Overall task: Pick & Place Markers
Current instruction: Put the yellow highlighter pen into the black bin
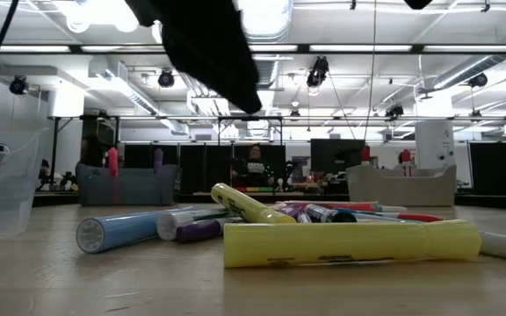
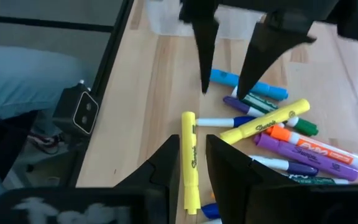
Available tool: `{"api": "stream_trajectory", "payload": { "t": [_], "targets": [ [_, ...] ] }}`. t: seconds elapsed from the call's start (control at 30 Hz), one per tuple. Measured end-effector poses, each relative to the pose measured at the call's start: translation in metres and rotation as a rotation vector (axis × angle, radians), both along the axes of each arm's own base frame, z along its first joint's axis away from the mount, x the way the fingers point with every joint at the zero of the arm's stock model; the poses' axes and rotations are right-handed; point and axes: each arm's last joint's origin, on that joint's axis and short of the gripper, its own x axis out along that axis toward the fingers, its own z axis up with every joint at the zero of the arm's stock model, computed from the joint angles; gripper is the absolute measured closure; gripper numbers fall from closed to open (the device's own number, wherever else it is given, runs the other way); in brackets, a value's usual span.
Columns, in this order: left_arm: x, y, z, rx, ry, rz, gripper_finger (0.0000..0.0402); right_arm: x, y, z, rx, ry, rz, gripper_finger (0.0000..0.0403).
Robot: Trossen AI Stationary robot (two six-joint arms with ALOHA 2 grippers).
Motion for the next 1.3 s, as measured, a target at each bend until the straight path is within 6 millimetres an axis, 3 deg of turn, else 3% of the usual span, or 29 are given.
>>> {"api": "stream_trajectory", "payload": {
  "t": [0.27, 0.97, 1.3],
  "targets": [
    [0.019, -0.011, -0.013, 0.019, 0.028, -0.010, 0.0244, -0.006, 0.007, 0.000, -0.010, -0.017, -0.006, 0.0335],
    [0.024, -0.014, -0.052, 0.030, 0.065, 0.016, 0.0244, -0.010, 0.012, 0.000, -0.009, -0.013, 0.008, 0.0344],
    [0.025, -0.018, -0.057, 0.004, 0.065, 0.024, 0.0244, -0.010, 0.012, 0.000, -0.009, -0.013, 0.008, 0.0344]
  ]
}}
